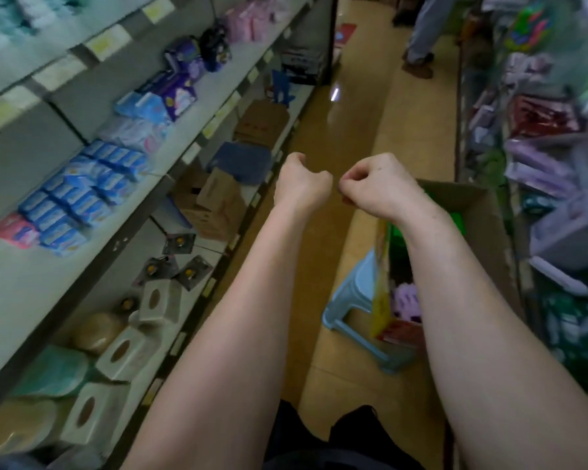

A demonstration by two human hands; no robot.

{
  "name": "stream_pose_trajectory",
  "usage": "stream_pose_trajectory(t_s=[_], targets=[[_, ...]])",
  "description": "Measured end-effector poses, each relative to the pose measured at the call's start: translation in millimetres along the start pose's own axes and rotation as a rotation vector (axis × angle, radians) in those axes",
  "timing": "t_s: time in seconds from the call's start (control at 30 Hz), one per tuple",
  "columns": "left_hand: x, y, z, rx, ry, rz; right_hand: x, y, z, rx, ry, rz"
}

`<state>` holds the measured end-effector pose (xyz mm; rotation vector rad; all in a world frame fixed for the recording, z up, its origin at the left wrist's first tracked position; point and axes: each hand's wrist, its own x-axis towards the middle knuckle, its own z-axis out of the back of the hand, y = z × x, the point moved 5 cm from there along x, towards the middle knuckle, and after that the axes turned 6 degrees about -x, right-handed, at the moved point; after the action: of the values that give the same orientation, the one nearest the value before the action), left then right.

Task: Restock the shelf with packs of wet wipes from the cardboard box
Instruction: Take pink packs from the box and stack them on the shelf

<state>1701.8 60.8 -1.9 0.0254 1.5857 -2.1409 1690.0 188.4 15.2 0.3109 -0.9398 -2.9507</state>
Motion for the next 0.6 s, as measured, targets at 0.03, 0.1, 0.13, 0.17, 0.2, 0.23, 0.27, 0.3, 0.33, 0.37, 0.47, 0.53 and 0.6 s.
stream_pose_trajectory(t_s=[0.03, 0.1, 0.13, 0.17, 0.2, 0.23, 0.27, 0.3, 0.33, 0.37, 0.47, 0.53, 0.6], targets=[[-4.3, -2.5, -22.0, 0.008, 0.028, 0.001, 0.2, -21.1, 9.5, 0.007, 0.002, -0.028], [-10.2, -5.1, -63.4, 0.028, 0.079, 0.004, 1.0, -60.5, 25.9, 0.008, -0.002, -0.076], [-12.0, -5.6, -82.6, 0.034, 0.101, 0.009, 1.6, -79.2, 33.0, -0.001, -0.006, -0.097], [-14.2, -5.9, -100.6, 0.04, 0.12, 0.017, 2.0, -96.9, 39.6, -0.012, -0.011, -0.12], [-15.5, -6.1, -118.1, 0.045, 0.135, 0.025, 2.6, -113.6, 45.7, -0.016, -0.019, -0.141], [-17.3, -6.5, -134.7, 0.052, 0.151, 0.032, 3.5, -129.4, 51.2, -0.013, -0.026, -0.162], [-18.6, -6.5, -150.5, 0.057, 0.172, 0.042, 4.5, -144.4, 55.8, -0.006, -0.03, -0.182], [-19.9, -6.3, -164.9, 0.06, 0.195, 0.06, 5.8, -158.7, 59.8, 0.005, -0.028, -0.205], [-20.0, -5.9, -177.7, 0.06, 0.216, 0.076, 7.9, -171.6, 63.1, 0.02, -0.024, -0.227], [-20.0, -5.9, -188.6, 0.058, 0.233, 0.09, 10.4, -183.5, 66.1, 0.036, -0.027, -0.249], [-14.2, -2.8, -217.8, 0.069, 0.289, 0.117, 18.5, -215.7, 71.2, 0.086, -0.034, -0.285], [-8.0, 3.3, -234.9, 0.095, 0.315, 0.142, 23.6, -237.8, 68.3, 0.107, -0.013, -0.323], [1.2, 14.6, -251.5, 0.11, 0.338, 0.182, 28.8, -261.4, 61.7, 0.115, 0.014, -0.385]])
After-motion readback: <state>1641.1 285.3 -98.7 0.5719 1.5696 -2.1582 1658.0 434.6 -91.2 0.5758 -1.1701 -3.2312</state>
